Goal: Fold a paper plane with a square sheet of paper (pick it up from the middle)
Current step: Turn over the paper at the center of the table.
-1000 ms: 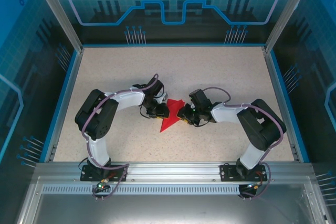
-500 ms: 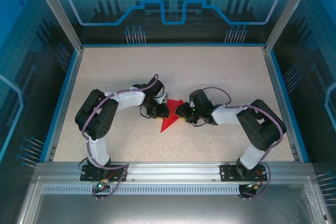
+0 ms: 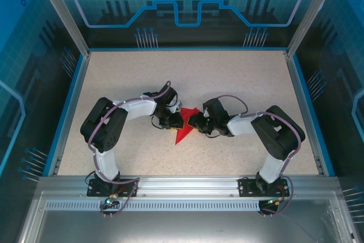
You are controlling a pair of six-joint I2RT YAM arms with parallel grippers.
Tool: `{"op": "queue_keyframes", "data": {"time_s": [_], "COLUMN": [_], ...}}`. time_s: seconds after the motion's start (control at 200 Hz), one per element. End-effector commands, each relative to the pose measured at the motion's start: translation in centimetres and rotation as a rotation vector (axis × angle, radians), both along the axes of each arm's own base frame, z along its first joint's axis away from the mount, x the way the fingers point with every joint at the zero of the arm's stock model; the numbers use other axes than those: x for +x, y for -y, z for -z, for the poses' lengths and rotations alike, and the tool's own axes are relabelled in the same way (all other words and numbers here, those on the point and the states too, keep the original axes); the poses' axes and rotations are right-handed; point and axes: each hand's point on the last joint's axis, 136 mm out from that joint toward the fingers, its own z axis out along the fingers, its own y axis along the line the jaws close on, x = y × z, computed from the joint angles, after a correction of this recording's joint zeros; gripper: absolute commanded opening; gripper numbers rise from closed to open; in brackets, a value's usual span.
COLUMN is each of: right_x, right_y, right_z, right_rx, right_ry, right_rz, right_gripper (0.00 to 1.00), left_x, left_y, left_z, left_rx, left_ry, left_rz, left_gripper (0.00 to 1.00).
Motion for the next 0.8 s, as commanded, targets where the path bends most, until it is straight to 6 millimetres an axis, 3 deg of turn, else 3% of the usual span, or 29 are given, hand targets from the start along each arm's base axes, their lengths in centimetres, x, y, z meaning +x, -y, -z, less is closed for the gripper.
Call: {"op": "queue_keyframes", "data": {"time_s": [0.0, 0.37, 0.47, 0.63, 0.795], "right_x": [0.6, 0.9, 0.8, 0.4, 0.5], "right_y": [-1.8, -1.5, -1.2, -0.8, -1.4], "right_z": [-1.4, -1.6, -1.6, -1.1, -1.1], "right_rx": [0.034, -0.037, -0.064, -0.082, -0.057], "right_ry": [0.061, 0.065, 0.061, 0.045, 0.056], "right_rz": [-0.055, -0.084, -0.084, -0.082, -0.108], "right_gripper": [0.27, 0.13, 0.24, 0.27, 0.29], "left_x": [-0.7, -0.6, -0.5, -0.1, -0.1], "left_y": [0.7, 0.1, -0.7, -2.2, -2.3], "left_z": [-1.3, -1.8, -1.5, -0.9, 0.0], "left_rx": [-0.051, -0.038, -0.004, 0.044, 0.057], "left_ry": [-0.006, 0.023, 0.031, 0.036, 0.020], "left_rz": [0.001, -0.024, -0.047, -0.092, -0.098], "left_gripper": [0.25, 0.27, 0.29, 0.31, 0.31]}}
